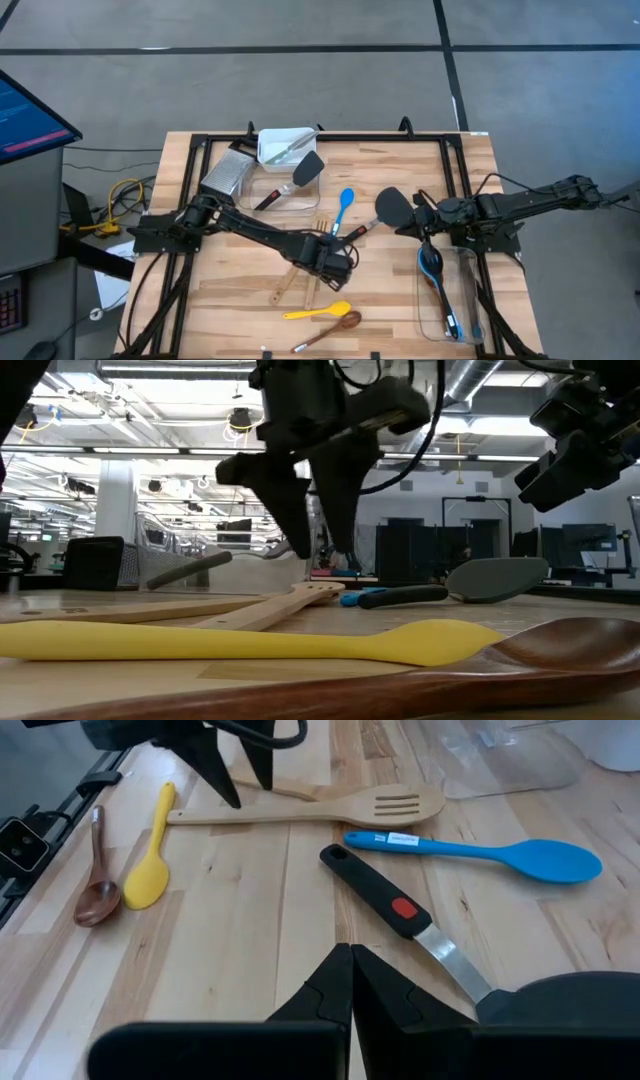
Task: Pick & Place Kitchen Items
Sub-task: Put the right wooden slotted spatula into the right transparent bin
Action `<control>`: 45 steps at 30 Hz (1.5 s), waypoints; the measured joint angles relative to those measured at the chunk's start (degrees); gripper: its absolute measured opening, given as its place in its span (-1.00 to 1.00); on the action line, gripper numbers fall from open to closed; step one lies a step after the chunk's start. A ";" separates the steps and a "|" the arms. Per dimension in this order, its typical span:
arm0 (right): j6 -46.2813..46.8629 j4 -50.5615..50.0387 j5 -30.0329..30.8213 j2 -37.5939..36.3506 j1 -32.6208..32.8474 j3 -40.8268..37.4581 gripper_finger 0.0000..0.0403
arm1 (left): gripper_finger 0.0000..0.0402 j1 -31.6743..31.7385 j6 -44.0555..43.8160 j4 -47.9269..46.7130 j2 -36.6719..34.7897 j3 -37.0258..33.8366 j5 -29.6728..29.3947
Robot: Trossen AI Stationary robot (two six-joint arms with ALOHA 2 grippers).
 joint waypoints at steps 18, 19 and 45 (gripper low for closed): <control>0.04 0.03 0.00 0.00 -0.01 -0.02 -1.00 | -0.12 0.08 -6.75 12.86 -0.54 -13.04 4.11; 0.03 0.03 0.00 0.00 -0.01 -0.02 -1.00 | -0.12 0.11 -6.93 13.09 -0.50 -13.52 4.13; 0.13 -0.19 0.00 0.00 -0.02 -0.07 -1.00 | -0.72 -1.77 -5.41 13.38 -11.12 -14.95 -4.37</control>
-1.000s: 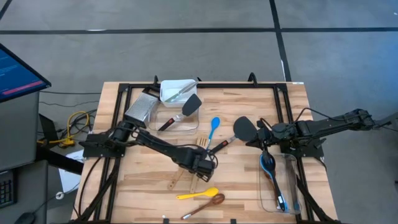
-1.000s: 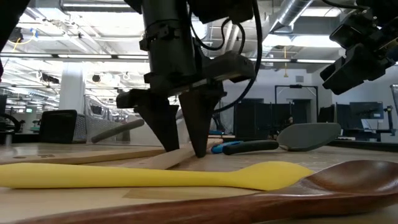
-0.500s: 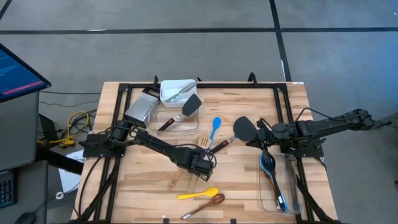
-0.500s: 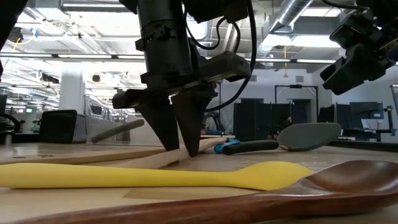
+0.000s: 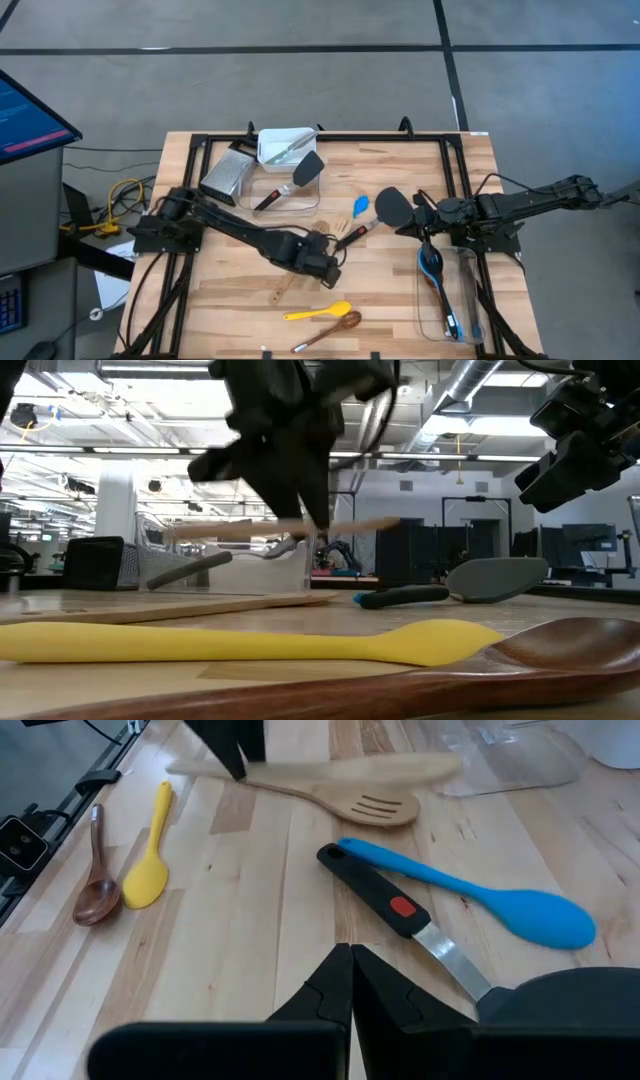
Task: Pick & Place Kitchen Items
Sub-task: Put the right wooden slotted spatula into the right transparent bin
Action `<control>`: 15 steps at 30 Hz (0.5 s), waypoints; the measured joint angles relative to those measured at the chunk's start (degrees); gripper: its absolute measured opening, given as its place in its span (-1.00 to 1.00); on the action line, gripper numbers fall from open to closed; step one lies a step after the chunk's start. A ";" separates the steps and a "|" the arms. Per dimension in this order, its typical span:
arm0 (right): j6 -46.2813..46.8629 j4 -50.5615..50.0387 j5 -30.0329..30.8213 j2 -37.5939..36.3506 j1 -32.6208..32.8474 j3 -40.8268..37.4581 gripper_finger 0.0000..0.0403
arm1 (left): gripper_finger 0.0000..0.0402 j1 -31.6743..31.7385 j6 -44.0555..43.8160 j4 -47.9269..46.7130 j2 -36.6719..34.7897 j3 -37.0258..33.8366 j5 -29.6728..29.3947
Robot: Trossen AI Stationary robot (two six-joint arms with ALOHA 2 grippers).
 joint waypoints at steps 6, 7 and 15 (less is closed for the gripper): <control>0.05 0.02 0.00 0.00 0.01 0.00 -1.00 | -0.72 -0.98 2.43 -0.17 -5.60 -0.05 -4.98; 0.39 0.16 0.00 0.00 0.00 0.00 -1.00 | -0.72 -1.17 3.21 0.00 -6.39 -0.05 -6.51; 4.98 7.40 -0.02 0.00 0.00 0.00 -1.00 | -0.73 -2.75 10.67 -0.17 -11.10 -0.07 -28.17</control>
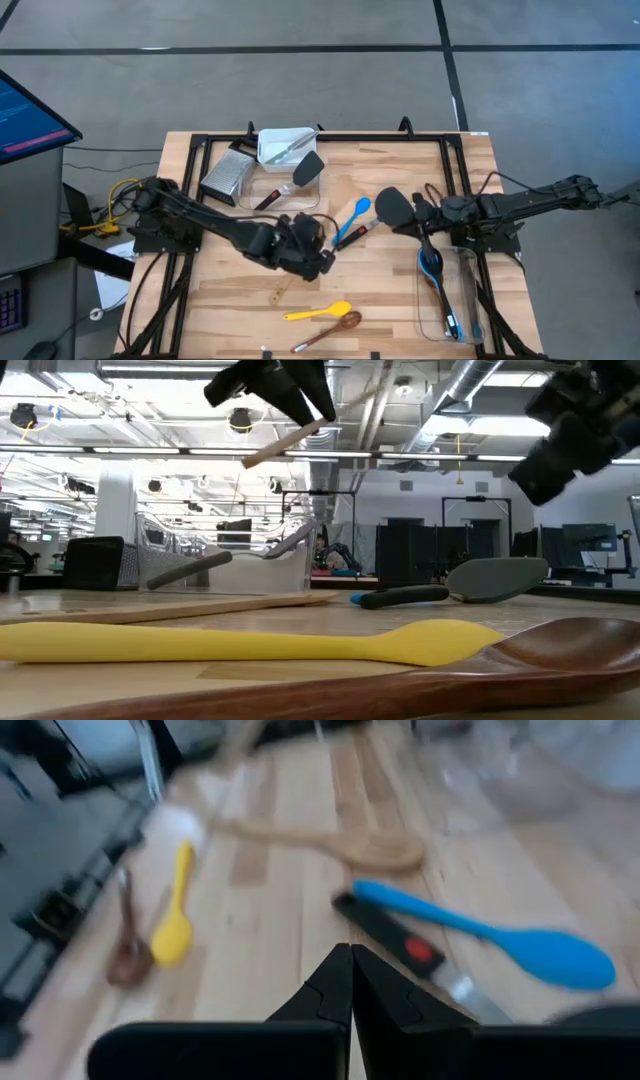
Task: Pick & Place Kitchen Items
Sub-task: Put the right wooden slotted spatula into the right transparent bin
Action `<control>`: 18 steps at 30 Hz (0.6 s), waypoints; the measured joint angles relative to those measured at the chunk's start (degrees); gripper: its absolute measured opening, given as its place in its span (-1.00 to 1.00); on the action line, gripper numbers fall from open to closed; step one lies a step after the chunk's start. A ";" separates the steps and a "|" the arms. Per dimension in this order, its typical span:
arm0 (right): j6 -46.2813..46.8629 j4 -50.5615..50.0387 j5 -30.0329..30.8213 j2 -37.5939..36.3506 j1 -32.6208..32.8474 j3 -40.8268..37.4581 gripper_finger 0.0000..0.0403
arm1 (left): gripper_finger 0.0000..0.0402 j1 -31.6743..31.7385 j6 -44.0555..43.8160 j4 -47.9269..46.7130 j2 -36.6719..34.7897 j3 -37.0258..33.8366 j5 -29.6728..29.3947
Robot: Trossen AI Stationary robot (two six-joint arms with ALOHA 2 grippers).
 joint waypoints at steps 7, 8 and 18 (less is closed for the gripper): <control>-0.01 19.50 2.54 0.42 -0.30 0.00 -1.00 | -0.73 1.08 5.43 0.62 0.30 0.02 -11.10; -0.03 22.45 3.60 0.78 -0.53 0.00 -1.00 | -0.73 1.40 5.76 0.60 0.42 0.02 -11.06; 1.45 34.48 6.31 10.33 -5.28 0.00 -0.65 | -0.73 2.51 18.50 8.59 0.68 0.02 -12.94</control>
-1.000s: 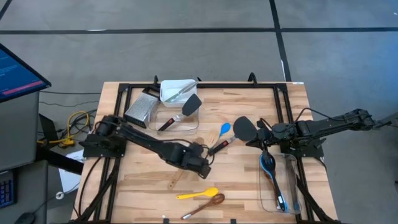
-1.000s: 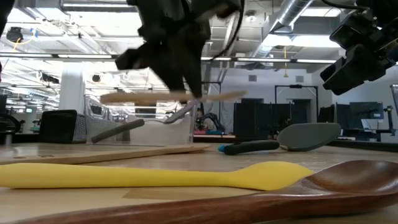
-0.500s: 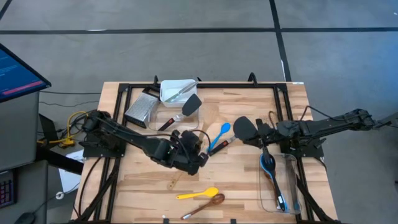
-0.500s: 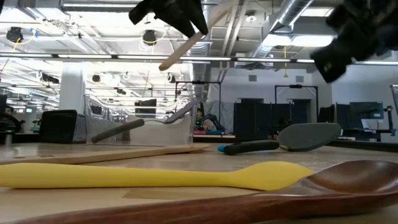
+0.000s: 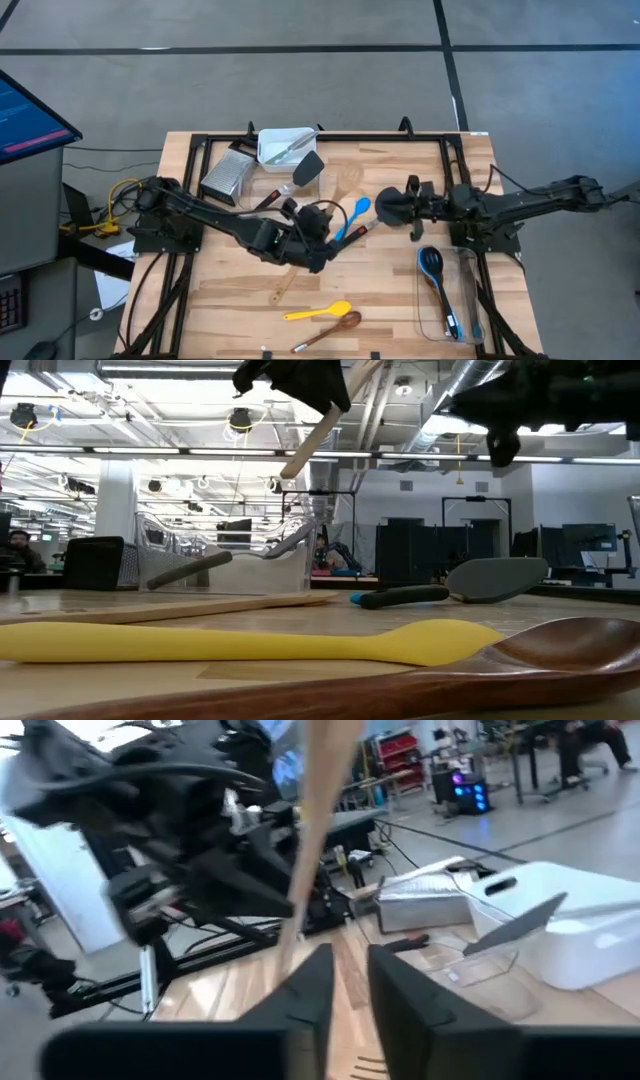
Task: Pick & Place Kitchen Items
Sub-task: Put the right wooden slotted spatula into the right transparent bin
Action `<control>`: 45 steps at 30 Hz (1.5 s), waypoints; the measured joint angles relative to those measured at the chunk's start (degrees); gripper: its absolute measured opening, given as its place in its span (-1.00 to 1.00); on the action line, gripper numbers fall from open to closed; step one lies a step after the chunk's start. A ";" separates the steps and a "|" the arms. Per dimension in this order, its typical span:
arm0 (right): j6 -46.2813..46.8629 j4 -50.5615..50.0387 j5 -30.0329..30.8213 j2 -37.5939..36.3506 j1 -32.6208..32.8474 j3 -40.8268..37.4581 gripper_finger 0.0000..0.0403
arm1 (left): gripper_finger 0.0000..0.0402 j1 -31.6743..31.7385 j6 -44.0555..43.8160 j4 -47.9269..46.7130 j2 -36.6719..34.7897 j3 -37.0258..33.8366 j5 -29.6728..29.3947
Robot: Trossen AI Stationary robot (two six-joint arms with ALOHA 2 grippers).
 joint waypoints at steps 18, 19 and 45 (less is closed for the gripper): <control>0.91 24.79 -0.46 22.78 -0.86 7.04 0.09 | -0.73 2.51 1.58 1.25 0.00 0.04 2.16; 0.81 24.79 -0.46 23.92 -0.86 8.24 0.08 | -0.73 2.51 1.58 1.27 0.00 0.04 2.16; -0.06 21.69 -1.98 38.57 -4.62 22.44 -0.55 | -0.73 1.84 1.52 1.85 0.00 -0.94 3.16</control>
